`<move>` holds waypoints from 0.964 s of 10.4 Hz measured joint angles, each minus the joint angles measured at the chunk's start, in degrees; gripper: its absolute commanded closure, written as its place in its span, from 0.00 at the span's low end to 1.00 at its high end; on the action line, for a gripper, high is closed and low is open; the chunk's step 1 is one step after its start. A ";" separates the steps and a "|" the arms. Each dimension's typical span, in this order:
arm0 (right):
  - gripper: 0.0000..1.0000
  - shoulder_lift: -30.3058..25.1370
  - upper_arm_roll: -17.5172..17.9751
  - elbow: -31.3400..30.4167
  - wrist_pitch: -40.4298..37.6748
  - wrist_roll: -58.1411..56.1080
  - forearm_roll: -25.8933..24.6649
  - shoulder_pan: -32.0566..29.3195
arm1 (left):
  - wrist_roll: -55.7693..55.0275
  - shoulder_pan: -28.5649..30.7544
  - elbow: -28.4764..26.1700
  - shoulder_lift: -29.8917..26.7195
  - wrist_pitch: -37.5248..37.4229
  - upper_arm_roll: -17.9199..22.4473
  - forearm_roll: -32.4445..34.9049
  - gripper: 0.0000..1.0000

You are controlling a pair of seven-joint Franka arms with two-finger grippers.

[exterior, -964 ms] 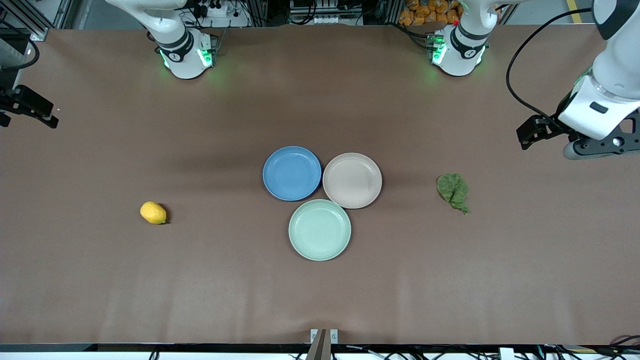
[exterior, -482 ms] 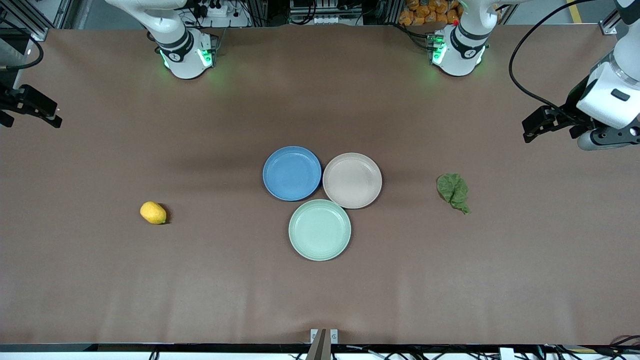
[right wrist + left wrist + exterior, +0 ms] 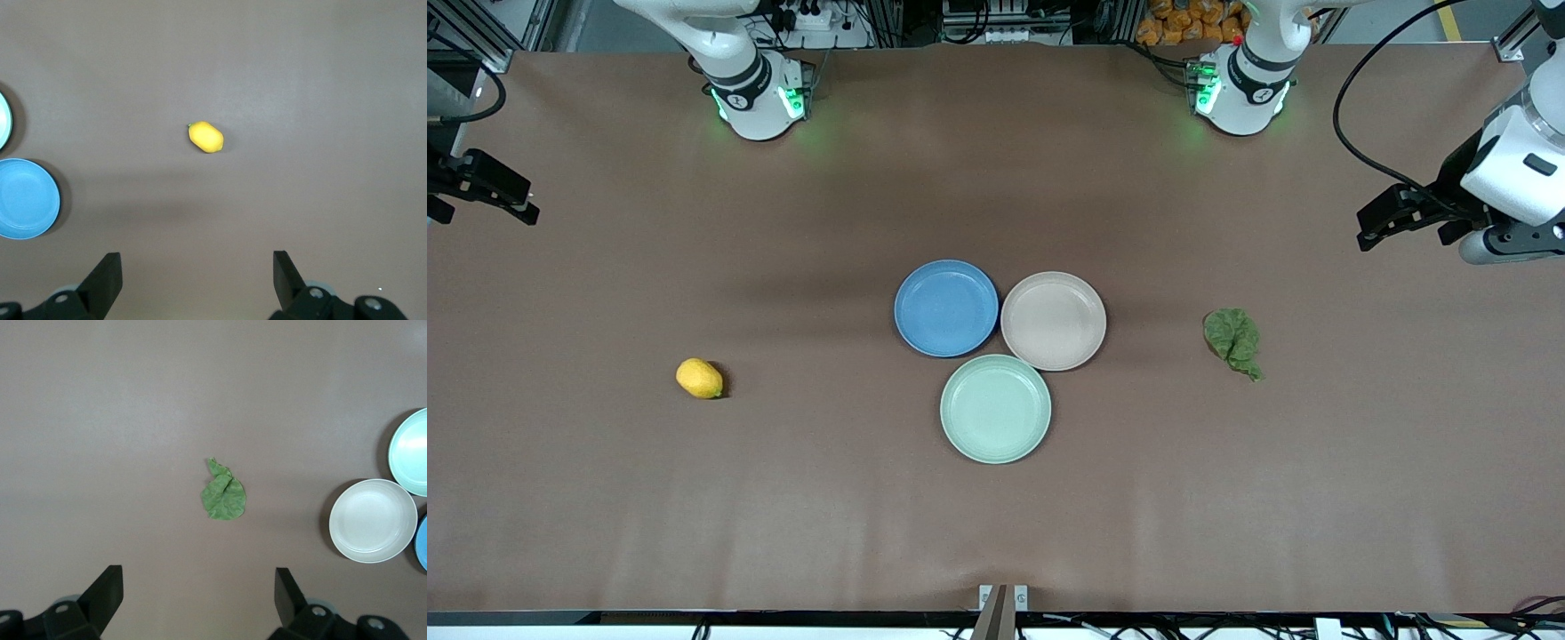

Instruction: Pick lemon and lettuce from blue and beige plates

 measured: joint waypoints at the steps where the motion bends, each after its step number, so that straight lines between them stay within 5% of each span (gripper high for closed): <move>1: 0.00 0.00 0.00 -0.05 -0.09 -0.02 0.00 0.00 | 0.06 -0.01 0.00 0.00 0.11 0.05 -0.01 0.00; 10: 0.00 -0.20 0.02 -0.03 -0.08 -0.11 0.00 0.01 | 0.38 -0.59 -0.25 -0.71 0.59 1.04 -0.06 0.00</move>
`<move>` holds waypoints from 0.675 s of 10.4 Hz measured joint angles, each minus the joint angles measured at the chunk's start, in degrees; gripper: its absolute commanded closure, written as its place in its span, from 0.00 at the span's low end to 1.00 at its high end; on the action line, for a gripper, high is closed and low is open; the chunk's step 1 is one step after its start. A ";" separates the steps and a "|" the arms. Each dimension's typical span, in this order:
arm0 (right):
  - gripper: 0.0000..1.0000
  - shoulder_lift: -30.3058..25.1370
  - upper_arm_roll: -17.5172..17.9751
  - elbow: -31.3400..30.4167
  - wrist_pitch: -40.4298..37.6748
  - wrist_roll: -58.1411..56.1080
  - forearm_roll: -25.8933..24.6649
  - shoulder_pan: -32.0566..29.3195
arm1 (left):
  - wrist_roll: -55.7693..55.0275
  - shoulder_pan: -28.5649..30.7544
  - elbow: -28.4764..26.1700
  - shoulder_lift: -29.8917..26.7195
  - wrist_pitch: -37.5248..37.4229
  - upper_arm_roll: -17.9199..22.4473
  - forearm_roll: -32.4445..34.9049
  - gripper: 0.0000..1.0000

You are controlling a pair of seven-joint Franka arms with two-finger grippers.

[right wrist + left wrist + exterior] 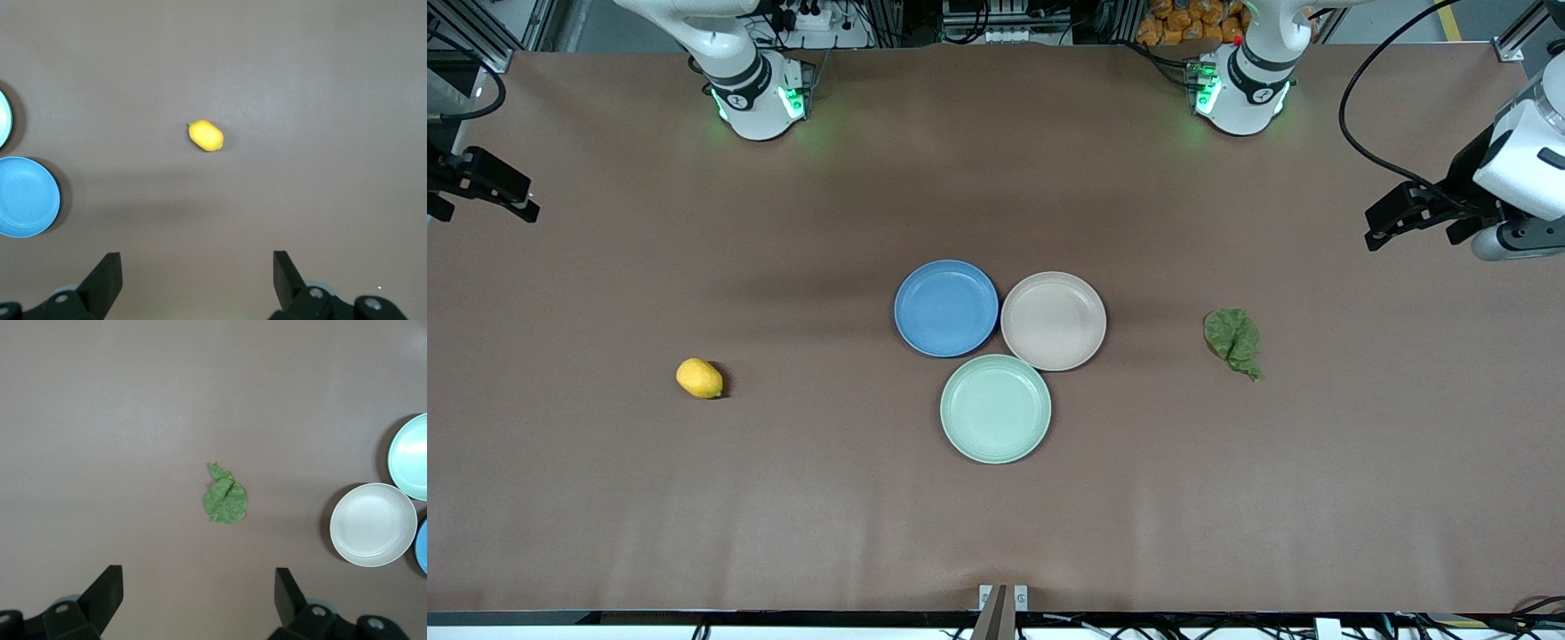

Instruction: Pick lemon and lettuce from blue and beige plates

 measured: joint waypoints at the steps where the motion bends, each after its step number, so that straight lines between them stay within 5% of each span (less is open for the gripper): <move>1: 0.00 0.00 0.04 0.00 0.00 -0.01 0.00 0.04 | 0.00 -0.10 -0.01 -0.16 0.00 0.00 0.00 0.00; 7: 0.00 -0.01 0.07 0.04 0.03 -0.05 0.00 0.10 | 2.31 -0.69 -0.02 -1.43 -0.26 0.10 0.00 0.00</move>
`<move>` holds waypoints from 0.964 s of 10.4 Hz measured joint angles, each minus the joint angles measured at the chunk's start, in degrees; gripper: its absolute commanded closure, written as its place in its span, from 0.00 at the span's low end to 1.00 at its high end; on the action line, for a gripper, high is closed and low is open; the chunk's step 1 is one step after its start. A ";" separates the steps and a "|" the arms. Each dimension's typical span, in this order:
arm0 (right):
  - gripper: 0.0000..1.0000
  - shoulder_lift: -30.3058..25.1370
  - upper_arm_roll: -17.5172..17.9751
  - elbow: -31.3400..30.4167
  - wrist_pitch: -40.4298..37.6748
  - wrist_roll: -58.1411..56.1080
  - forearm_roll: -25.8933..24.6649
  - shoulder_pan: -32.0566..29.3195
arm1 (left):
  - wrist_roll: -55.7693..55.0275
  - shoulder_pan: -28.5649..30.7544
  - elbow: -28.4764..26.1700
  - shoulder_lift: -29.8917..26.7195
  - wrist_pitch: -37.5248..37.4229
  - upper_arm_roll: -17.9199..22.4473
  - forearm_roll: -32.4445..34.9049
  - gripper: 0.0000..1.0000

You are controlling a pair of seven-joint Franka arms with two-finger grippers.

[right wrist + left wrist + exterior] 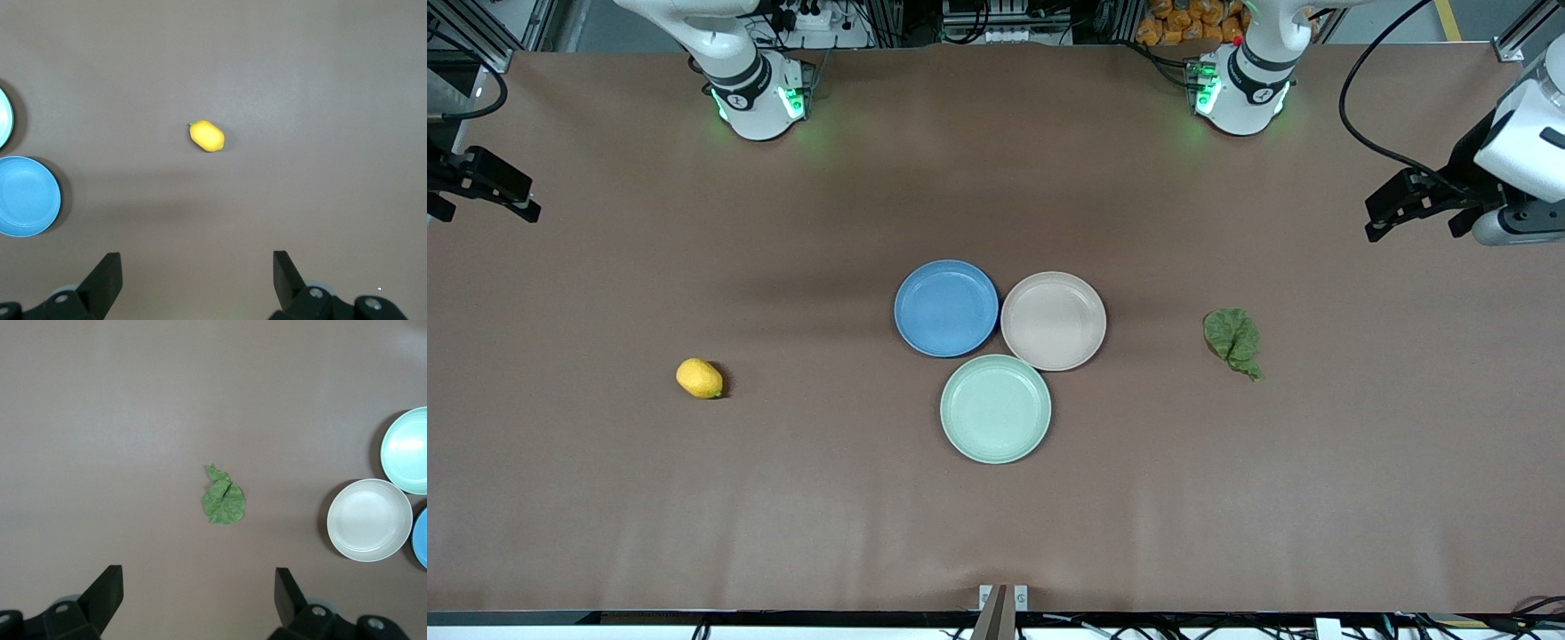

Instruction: Pick lemon and lettuce from blue and beige plates

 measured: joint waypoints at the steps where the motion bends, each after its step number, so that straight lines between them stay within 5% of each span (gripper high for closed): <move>1: 0.00 0.00 0.00 0.00 0.00 0.00 0.00 0.00 | 0.69 -0.04 -0.03 -0.24 -0.31 0.01 0.00 0.00; 10: 0.00 0.00 0.00 0.00 0.00 -0.02 0.00 0.01 | 3.28 -0.57 -0.05 -0.67 -0.49 0.11 0.00 0.00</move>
